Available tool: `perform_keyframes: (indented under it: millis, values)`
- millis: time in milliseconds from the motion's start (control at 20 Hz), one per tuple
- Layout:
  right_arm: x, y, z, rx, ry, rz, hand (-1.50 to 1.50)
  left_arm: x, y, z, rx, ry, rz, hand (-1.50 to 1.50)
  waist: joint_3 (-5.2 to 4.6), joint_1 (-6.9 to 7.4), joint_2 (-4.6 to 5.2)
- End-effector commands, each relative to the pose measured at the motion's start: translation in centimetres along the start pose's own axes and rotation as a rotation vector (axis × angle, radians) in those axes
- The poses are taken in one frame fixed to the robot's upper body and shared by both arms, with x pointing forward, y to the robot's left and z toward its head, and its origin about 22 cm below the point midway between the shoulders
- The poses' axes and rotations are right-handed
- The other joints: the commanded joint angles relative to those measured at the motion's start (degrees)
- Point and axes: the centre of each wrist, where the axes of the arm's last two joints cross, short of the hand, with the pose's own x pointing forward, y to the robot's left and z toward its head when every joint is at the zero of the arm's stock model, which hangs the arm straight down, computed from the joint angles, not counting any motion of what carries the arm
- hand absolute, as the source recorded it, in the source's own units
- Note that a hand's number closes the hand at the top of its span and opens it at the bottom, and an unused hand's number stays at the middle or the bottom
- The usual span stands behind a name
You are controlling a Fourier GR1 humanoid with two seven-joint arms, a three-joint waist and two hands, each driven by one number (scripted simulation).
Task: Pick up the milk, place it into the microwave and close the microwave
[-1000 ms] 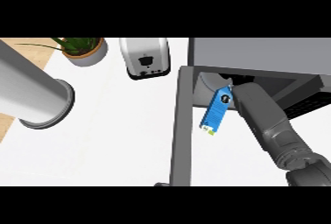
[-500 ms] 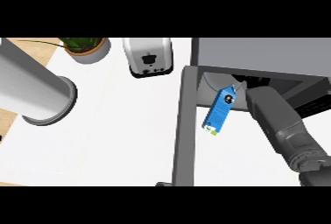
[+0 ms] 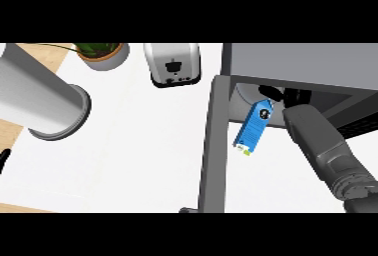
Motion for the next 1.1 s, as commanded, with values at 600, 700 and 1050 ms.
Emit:
perform_keyframes:
  millis: [600, 700, 1050]
  values:
    - [3.1, 1.7, -0.3, -0.005, -0.068, 0.028, -1.5, -1.5, -0.5, -1.2, -0.018, 0.017, 0.003, -1.5, -0.08, 1.01, 0.05]
    - [4.1, 2.7, 0.2, 0.0, -0.063, 0.017, -1.5, -1.3, 0.1, -1.5, -0.008, 0.026, -0.004, -1.5, -0.09, 0.71, -0.17]
    - [3.5, 2.6, 0.6, 0.033, -0.077, -0.004, -1.5, -1.7, 0.1, -1.7, -0.003, 0.003, 0.001, -1.5, -0.11, -0.74, -0.78]
